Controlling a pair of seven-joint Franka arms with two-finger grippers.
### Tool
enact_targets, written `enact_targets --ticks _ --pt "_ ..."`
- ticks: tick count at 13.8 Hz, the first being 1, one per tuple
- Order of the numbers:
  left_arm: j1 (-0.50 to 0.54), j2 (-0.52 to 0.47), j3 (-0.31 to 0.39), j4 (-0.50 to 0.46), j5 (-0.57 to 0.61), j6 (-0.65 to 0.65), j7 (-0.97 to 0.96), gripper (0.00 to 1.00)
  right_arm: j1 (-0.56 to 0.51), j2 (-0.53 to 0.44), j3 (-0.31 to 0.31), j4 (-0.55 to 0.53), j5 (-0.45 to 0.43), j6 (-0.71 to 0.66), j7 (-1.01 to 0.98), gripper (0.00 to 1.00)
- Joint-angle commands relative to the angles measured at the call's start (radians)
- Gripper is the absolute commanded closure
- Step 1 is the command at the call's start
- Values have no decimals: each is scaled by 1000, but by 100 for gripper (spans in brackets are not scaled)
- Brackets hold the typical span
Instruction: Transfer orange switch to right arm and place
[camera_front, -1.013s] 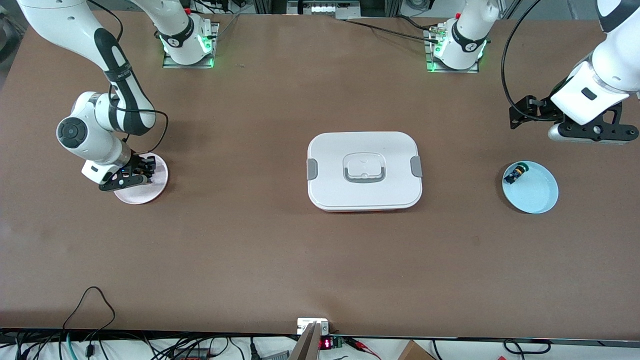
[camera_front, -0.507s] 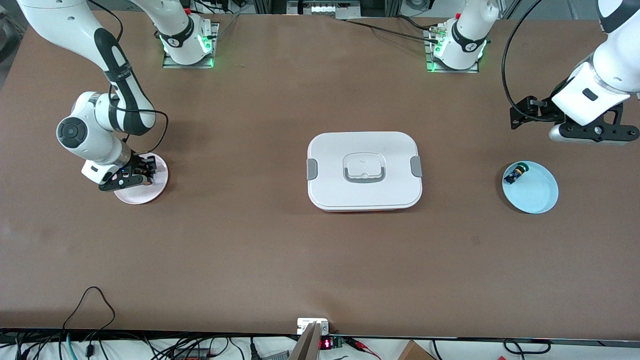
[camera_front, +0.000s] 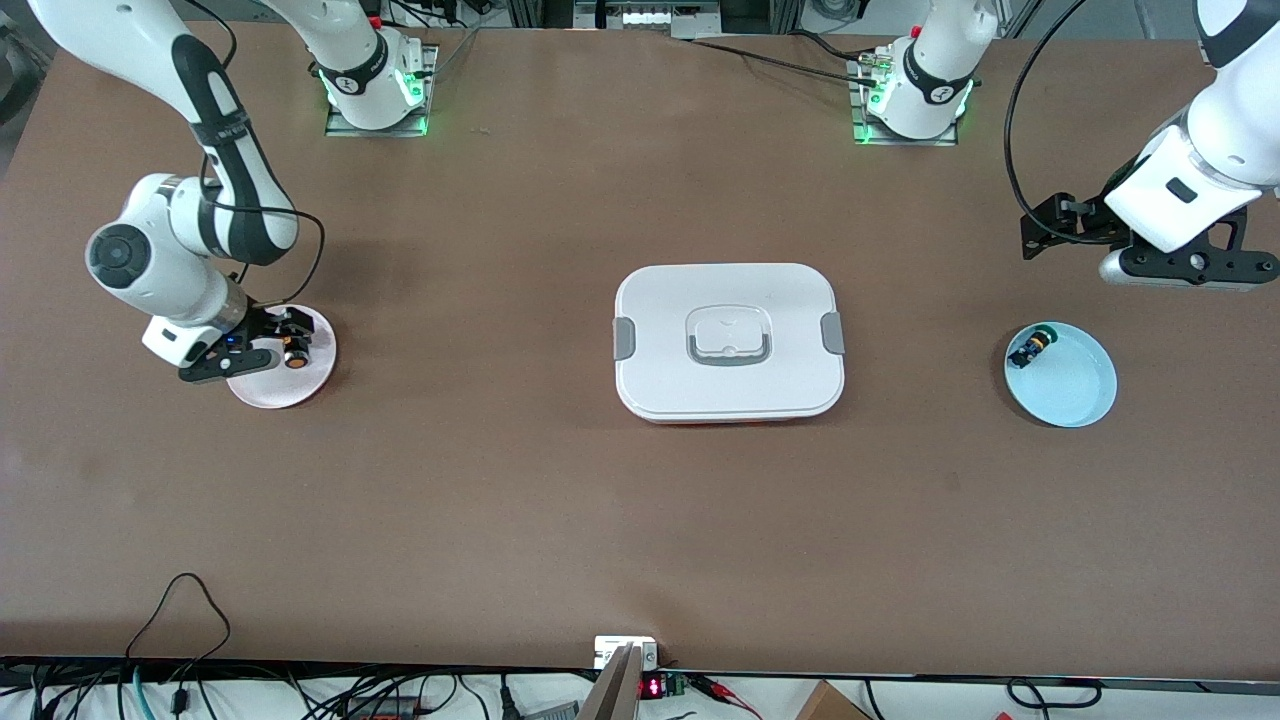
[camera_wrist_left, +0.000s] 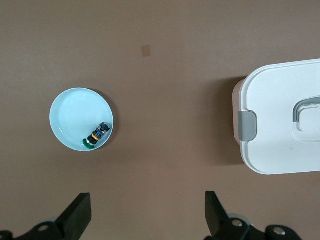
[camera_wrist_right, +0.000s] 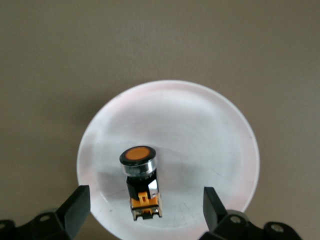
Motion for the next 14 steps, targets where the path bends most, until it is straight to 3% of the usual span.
enact_targets --ticks 1,5,8,11,14 --pt "2 10 4 21 -21 -7 -7 0 26 -100 0 23 -14 -97 -8 0" --pt "2 10 4 21 -21 -5 -7 0 61 -128 3 244 -37 -425 -12 0" --pt "1 10 4 22 -24 -5 -7 0 85 -171 13 322 -17 -497 6 0" --pt "1 10 6 21 -32 -5 -7 0 99 -179 14 481 33 -721 102 0" --pt "2 10 7 21 -32 -5 -7 0 106 -185 16 568 64 -836 174 0"
